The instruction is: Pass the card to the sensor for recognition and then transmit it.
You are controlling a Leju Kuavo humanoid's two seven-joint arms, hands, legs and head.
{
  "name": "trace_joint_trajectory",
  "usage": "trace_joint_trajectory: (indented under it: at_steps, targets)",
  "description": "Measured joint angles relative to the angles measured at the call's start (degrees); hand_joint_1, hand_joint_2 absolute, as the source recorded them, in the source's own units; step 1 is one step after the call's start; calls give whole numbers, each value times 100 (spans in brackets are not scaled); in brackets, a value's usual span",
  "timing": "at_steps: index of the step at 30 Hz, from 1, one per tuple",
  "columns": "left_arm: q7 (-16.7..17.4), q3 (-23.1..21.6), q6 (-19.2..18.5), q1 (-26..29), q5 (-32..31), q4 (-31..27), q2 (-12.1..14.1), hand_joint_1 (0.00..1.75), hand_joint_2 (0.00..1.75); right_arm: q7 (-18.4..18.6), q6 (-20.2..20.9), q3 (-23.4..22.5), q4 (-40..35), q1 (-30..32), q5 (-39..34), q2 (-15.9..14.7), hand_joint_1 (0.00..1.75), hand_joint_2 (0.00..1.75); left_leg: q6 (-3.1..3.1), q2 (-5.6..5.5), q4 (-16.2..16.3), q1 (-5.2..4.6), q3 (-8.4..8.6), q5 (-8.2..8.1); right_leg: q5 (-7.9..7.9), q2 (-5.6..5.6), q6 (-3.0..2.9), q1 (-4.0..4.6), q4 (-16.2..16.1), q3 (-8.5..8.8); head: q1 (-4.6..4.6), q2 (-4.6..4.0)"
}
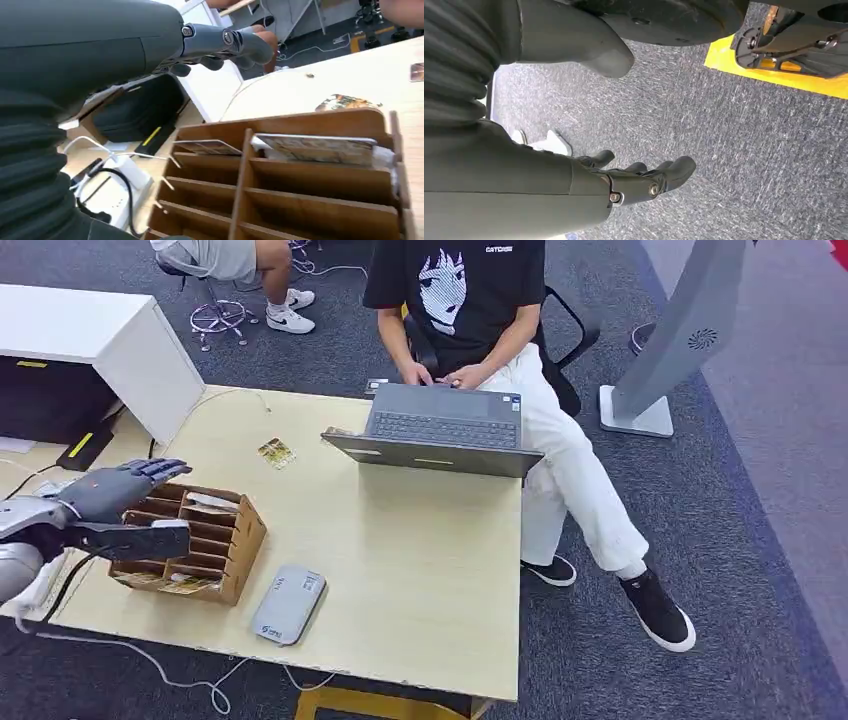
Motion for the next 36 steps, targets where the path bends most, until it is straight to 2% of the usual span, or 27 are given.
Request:
trace_joint_trajectory:
  at_steps: [3, 7, 18, 26, 27, 31, 36]
  targets:
    - [-20, -9, 29, -1, -83, 153, -203, 0, 175, -22, 0, 0, 0, 1, 0, 0, 0, 175, 0, 1, 1, 0, 0, 0, 1, 1, 0, 0, 0, 0, 0, 0]
    - [-31, -13, 39, -2, -100, 262, -347, 0, 175, -24, 0, 0, 0, 0, 0, 0, 0, 175, 0, 2, 1, 0, 0, 0, 2, 2, 0, 0, 0, 0, 0, 0]
    - [-40, -15, 61, 3, -111, 367, -513, 0, 175, -31, -2, 0, 0, 1, 0, 0, 0, 175, 0, 1, 1, 1, 0, 0, 1, 1, 0, 0, 1, 0, 0, 0]
    - [-88, -26, 278, 144, -201, 470, -616, 2, 175, -57, -2, 0, 0, 1, 4, 0, 0, 175, 0, 1, 1, 1, -1, 0, 1, 1, 0, 0, 0, 0, 0, 0]
    - [-88, -26, 291, 145, -218, 504, -636, 175, 175, -59, -2, 0, 0, 1, 7, 0, 0, 175, 0, 0, 1, 0, -1, 0, 1, 1, 0, 0, 0, 0, 0, 0]
    - [-90, 4, 354, 204, -286, 537, -684, 175, 175, -63, -9, 0, 0, 1, 4, 0, 0, 175, 0, 1, 1, 1, 0, 0, 1, 2, 0, 0, 0, 0, 0, 0]
    - [-64, 118, 623, 255, -539, 537, -808, 175, 175, -83, -18, 0, 0, 1, -4, 0, 0, 175, 0, 2, 1, 0, 0, 0, 1, 2, 0, 0, 0, 1, -2, 0]
